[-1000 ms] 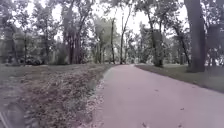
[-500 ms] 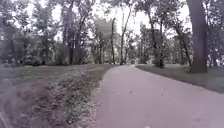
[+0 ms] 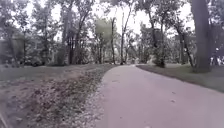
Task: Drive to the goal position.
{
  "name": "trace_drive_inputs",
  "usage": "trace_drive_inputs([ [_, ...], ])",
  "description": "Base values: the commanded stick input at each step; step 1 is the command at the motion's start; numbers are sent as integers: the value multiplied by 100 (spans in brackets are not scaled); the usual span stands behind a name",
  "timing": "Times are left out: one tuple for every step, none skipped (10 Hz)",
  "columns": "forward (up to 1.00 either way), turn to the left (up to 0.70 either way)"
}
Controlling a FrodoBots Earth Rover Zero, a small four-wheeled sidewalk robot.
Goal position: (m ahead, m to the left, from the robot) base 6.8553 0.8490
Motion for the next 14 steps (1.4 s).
trace_drive_inputs([
  [69,14],
  [69,14],
  [69,13],
  [68,7],
  [68,0],
  [69,0],
  [69,0],
  [69,0],
  [69,0],
  [68,0],
  [68,0],
  [69,0],
  [68,0],
  [68,0],
])
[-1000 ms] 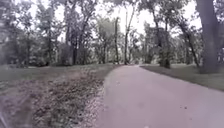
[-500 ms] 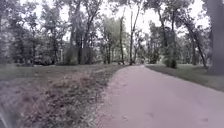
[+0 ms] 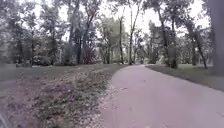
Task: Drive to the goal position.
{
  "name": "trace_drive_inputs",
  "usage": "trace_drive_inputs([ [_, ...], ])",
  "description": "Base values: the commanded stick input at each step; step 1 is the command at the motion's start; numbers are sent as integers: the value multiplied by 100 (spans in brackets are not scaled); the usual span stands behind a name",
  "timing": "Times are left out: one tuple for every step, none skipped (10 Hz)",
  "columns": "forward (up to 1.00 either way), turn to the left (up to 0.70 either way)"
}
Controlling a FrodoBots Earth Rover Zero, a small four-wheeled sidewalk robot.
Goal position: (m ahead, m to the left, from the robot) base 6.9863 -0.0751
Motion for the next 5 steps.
trace_drive_inputs([
  [69,0],
  [69,0],
  [69,0],
  [69,0],
  [69,0],
])
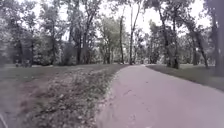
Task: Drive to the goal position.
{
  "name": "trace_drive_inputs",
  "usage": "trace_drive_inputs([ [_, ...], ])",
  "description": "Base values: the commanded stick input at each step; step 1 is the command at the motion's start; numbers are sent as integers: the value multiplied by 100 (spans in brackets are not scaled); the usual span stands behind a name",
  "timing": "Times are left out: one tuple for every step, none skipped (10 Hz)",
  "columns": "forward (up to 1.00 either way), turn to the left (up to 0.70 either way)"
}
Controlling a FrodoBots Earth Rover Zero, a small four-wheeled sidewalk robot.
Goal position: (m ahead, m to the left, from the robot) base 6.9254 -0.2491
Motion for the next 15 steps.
trace_drive_inputs([
  [68,0],
  [68,0],
  [69,0],
  [69,0],
  [69,0],
  [68,0],
  [68,0],
  [68,0],
  [68,0],
  [69,0],
  [69,0],
  [69,0],
  [69,0],
  [68,0],
  [68,0],
])
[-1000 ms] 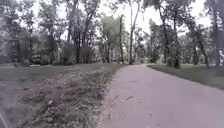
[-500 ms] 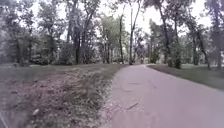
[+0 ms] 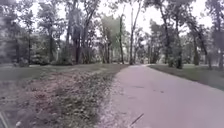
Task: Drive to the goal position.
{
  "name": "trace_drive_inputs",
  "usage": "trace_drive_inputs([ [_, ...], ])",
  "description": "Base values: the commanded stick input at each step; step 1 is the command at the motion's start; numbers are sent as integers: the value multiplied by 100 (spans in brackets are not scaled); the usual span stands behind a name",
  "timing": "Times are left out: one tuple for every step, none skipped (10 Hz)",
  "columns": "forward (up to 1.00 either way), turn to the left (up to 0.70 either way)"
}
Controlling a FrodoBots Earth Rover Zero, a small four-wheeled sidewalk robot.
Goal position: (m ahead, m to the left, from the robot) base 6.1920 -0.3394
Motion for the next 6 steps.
trace_drive_inputs([
  [68,0],
  [68,0],
  [69,0],
  [68,0],
  [68,0],
  [68,0],
])
